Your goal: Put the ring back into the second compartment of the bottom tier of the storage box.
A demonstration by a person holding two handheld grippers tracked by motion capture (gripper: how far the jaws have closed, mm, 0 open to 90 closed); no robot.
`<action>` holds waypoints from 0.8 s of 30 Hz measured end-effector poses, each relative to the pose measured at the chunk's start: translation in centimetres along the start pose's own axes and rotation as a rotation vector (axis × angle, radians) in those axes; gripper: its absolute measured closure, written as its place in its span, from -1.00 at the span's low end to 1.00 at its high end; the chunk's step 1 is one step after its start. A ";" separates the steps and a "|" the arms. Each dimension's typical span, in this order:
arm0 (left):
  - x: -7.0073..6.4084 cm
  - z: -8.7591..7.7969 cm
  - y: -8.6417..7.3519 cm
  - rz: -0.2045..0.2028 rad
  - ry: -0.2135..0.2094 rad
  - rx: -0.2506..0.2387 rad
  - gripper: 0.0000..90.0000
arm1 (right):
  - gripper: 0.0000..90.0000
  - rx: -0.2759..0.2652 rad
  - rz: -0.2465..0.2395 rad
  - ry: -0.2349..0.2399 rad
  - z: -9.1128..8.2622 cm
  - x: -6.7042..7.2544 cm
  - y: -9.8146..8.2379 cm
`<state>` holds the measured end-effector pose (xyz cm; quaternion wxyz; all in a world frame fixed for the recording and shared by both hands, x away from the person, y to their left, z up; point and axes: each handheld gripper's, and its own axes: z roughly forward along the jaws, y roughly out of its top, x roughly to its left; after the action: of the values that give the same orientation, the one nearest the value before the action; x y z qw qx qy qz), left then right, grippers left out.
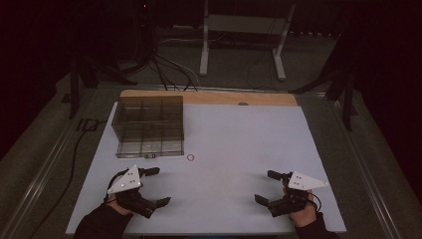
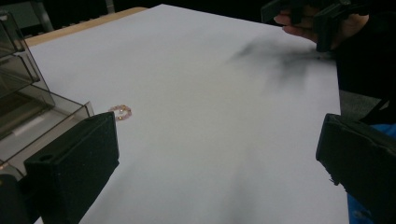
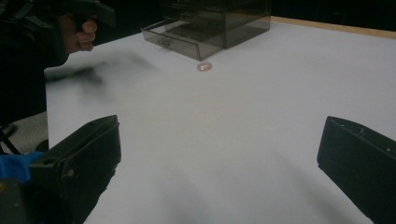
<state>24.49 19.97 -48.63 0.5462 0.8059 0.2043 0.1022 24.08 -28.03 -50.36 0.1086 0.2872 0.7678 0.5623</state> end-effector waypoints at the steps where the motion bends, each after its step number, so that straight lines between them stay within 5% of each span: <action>1: 0.0 0.0 0.0 0.000 0.000 0.000 -0.99 | -1.00 0.000 0.000 0.000 0.0 0.0 0.0; 24: 0.5 2.3 2.4 -0.002 0.006 0.009 -0.99 | -1.00 -0.001 0.010 0.003 0.0 -0.1 0.0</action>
<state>26.36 17.55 -47.31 0.5421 0.8078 0.2071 0.1034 24.11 -28.10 -50.37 0.1049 0.2901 0.7663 0.5637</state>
